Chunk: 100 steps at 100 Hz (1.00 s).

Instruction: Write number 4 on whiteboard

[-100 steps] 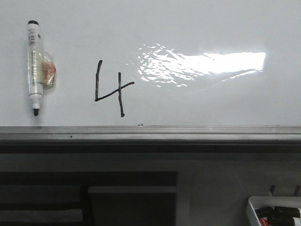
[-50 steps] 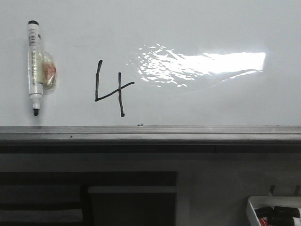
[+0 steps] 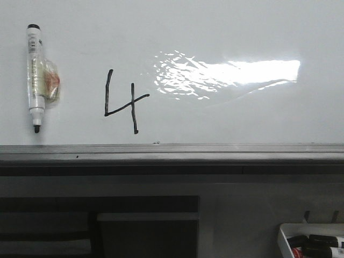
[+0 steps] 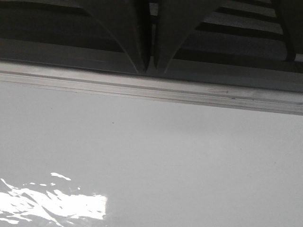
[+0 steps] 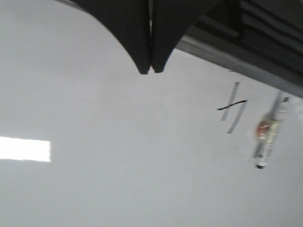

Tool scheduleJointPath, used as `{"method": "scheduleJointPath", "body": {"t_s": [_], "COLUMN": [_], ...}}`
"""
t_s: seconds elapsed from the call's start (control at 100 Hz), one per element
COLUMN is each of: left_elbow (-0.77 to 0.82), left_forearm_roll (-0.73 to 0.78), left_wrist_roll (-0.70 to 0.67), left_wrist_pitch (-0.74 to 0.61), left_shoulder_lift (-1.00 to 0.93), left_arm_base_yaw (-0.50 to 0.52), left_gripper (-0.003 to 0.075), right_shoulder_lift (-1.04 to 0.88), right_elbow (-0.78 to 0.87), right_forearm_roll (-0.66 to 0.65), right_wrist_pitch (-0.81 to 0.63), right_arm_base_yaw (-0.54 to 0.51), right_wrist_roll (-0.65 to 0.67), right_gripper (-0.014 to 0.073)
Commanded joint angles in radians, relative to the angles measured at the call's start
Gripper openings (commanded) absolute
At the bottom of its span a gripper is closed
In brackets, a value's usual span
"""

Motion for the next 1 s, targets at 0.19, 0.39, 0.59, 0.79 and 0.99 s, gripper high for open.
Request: {"method": "scheduleJointPath", "body": {"t_s": [0.19,0.39,0.59,0.79,0.99], "left_elbow": [0.018,0.018,0.018,0.018,0.018], "left_forearm_roll": [-0.009,-0.009,-0.009,-0.009,-0.009], "left_wrist_roll": [0.001,0.001,0.001,0.001,0.001], "left_wrist_pitch": [-0.062,-0.062,-0.062,-0.062,-0.062], "left_shoulder_lift": [-0.028,-0.028,-0.028,-0.028,-0.028], "left_arm_base_yaw": [0.002,0.002,0.002,0.002,0.002], "left_gripper": [-0.002,-0.002,-0.002,-0.002,-0.002], "right_shoulder_lift": [-0.011,-0.121,-0.118,-0.118,-0.118], "right_elbow": [0.013,0.134,0.134,0.134,0.134], "right_forearm_roll": [-0.024,-0.037,-0.079,-0.079,-0.079], "right_wrist_pitch": [-0.055,0.03,0.189,0.247,0.247], "right_arm_base_yaw": [-0.344,-0.444,-0.465,-0.465,-0.465], "right_wrist_roll": [0.013,0.013,0.013,0.013,0.013], "right_gripper": [-0.0061,-0.0061,-0.0061,-0.0061,-0.0061]}}
